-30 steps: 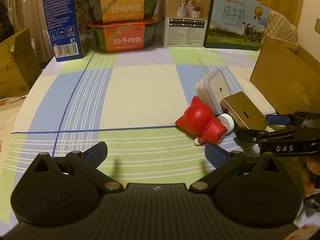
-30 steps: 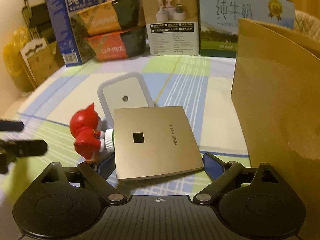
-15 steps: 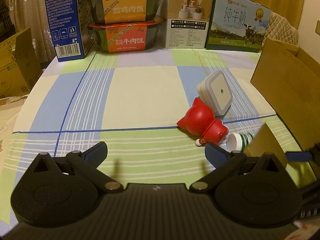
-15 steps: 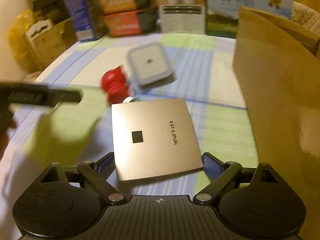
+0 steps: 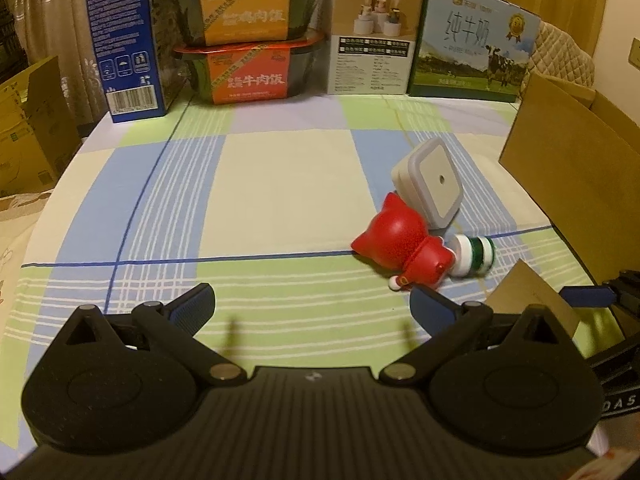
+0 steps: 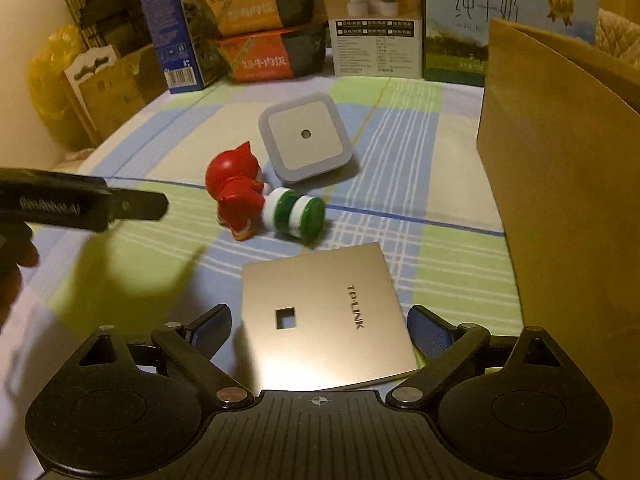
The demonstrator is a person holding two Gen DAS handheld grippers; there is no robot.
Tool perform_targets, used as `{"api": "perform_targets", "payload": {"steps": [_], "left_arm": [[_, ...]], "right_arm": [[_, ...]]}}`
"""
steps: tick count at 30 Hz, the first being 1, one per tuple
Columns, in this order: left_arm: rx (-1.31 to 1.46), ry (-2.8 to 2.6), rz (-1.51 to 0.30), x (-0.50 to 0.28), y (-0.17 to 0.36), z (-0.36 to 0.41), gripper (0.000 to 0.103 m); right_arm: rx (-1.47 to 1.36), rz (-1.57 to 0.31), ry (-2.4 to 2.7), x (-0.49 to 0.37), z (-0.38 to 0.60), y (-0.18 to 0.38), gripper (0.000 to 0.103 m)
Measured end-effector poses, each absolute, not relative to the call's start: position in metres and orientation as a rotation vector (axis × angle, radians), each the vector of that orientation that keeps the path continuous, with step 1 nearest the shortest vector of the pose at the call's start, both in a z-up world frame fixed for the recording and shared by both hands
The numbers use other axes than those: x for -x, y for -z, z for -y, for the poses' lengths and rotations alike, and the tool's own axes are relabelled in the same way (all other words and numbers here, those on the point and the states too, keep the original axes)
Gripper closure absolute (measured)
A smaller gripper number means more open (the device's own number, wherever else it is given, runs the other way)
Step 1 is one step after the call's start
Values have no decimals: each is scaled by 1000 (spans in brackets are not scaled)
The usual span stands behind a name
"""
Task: Organize rigid objects
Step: 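Hold the TP-LINK plate in the right gripper while the left gripper grasps the red toy figure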
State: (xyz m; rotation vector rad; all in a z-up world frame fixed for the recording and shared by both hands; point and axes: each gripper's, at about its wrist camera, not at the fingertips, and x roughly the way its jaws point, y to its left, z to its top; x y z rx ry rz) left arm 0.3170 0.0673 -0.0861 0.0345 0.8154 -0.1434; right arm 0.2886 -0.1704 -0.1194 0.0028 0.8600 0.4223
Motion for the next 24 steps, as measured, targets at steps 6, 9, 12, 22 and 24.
{"api": "perform_targets", "payload": {"steps": [6, 9, 12, 22, 24], "left_arm": [[-62, 186, -813, -319, 90, -57, 1], [-79, 187, -812, -322, 92, -54, 1], [-67, 171, -811, -324, 91, -57, 1], [-55, 164, -811, -324, 92, -62, 1], [-56, 164, -810, -323, 92, -61, 1]], "right_arm": [[1, -853, -397, -291, 174, 112, 49], [-9, -856, -416, -293, 176, 113, 44], [-16, -853, -438, -291, 175, 116, 17], [146, -803, -477, -288, 150, 126, 16], [140, -811, -481, -287, 149, 126, 17]]}}
